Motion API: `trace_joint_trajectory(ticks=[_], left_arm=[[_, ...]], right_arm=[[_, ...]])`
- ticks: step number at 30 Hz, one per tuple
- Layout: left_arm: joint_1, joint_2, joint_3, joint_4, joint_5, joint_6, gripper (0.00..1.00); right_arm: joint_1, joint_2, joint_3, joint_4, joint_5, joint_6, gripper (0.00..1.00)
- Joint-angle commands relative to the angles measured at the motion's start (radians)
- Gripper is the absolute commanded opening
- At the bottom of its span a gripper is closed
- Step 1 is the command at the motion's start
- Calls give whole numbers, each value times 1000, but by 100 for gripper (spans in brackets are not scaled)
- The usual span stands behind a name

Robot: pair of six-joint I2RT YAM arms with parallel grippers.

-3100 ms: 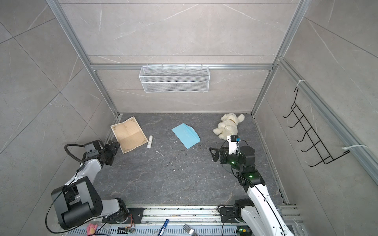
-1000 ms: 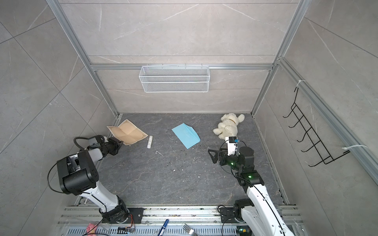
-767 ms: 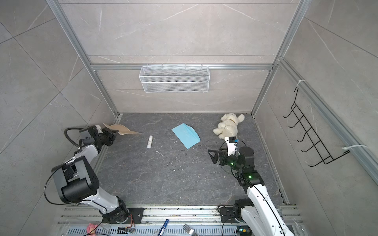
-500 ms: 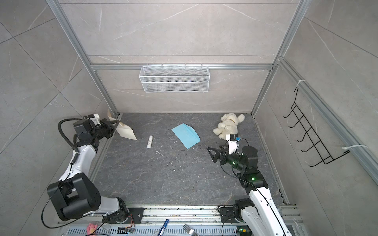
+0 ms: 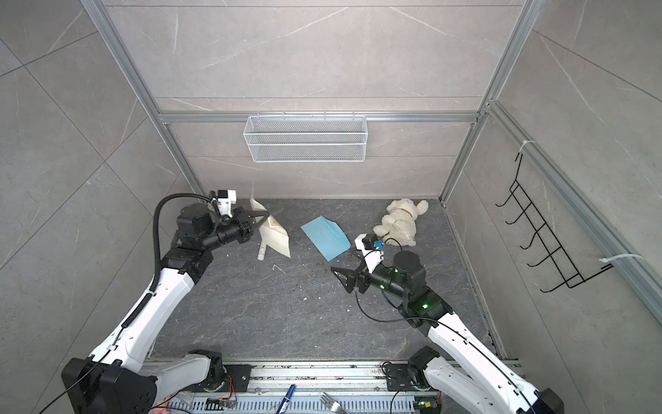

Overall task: Place the letter into the envelope and seal it
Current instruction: 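Grasp the cream letter's edge with the left gripper and lift it, then carry the letter toward the right gripper while the right gripper grasps its other edge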

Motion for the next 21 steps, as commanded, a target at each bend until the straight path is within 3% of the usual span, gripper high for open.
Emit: trace_joint_trajectory(ticks=[1, 9, 17, 21], left_arm=[[-61, -3, -35, 62, -60, -99, 0], [-220, -63, -124, 116, -275, -166, 0], [-266, -44, -145, 151, -275, -206, 0], [-276, -31, -141, 155, -266, -212, 0]], right_arm=[[96, 60, -7, 125, 132, -137, 91], [287, 219, 24, 258, 396, -205, 83], [343, 339, 31, 393, 622, -256, 72], [344, 384, 37, 441, 664, -283, 67]])
